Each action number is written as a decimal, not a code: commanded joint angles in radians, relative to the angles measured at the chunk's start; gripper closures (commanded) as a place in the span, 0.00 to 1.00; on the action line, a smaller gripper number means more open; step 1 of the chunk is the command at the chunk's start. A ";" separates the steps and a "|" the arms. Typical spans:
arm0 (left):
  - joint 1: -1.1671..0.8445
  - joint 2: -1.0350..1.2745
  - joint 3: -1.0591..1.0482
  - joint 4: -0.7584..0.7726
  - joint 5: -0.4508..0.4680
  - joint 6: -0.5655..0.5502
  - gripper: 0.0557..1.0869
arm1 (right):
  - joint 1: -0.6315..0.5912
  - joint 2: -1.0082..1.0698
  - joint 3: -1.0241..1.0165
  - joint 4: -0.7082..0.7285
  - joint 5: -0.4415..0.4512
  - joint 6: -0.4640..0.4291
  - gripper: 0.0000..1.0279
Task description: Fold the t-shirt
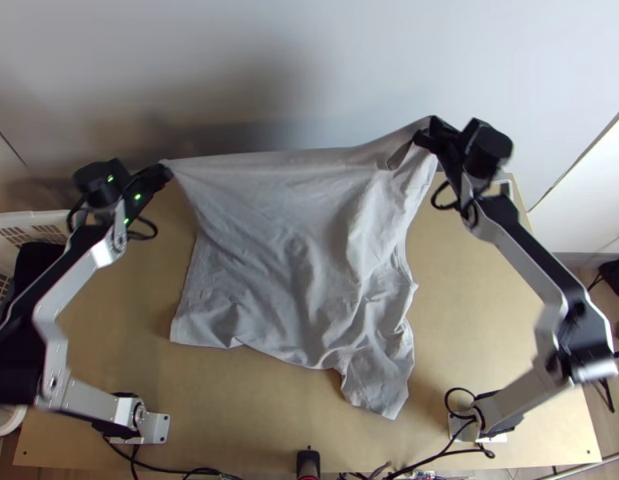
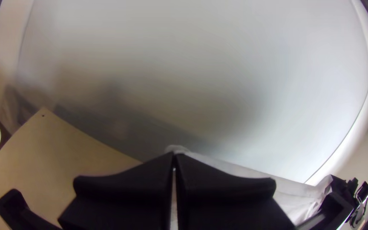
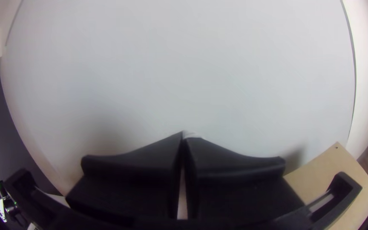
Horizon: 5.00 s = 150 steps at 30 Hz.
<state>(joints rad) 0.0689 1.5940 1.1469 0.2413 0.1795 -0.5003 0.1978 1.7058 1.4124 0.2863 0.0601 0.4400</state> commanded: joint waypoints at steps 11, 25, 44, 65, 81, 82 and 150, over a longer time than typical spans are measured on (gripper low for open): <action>-0.003 0.451 0.379 -0.005 -0.135 0.016 0.96 | -0.021 0.290 0.300 -0.061 0.061 -0.023 0.97; -0.006 0.207 0.086 -0.132 -0.081 0.250 0.96 | 0.043 -0.028 -0.151 -0.078 0.038 -0.089 0.97; 0.023 -0.020 -0.230 -0.241 0.006 0.364 0.95 | 0.075 -0.227 -0.336 -0.374 -0.089 -0.201 0.94; 0.098 -0.209 -0.191 -0.794 0.172 0.560 0.27 | 0.201 -0.382 -0.357 -0.934 -0.238 -0.290 0.13; 0.118 -0.411 -0.337 -1.180 0.201 0.672 0.06 | 0.213 -0.545 -0.507 -1.196 -0.295 -0.282 0.05; 0.104 -0.428 -0.348 -1.194 0.199 0.674 0.06 | 0.213 -0.549 -0.517 -1.197 -0.295 -0.282 0.05; -0.123 -0.351 -0.546 -0.863 0.232 0.367 0.60 | 0.477 -0.540 -0.744 -1.115 -0.365 -0.202 0.56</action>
<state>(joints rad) 0.0097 1.2247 0.6083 -0.6327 0.4034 -0.1028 0.6754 1.1797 0.6701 -0.8715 -0.3119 0.2359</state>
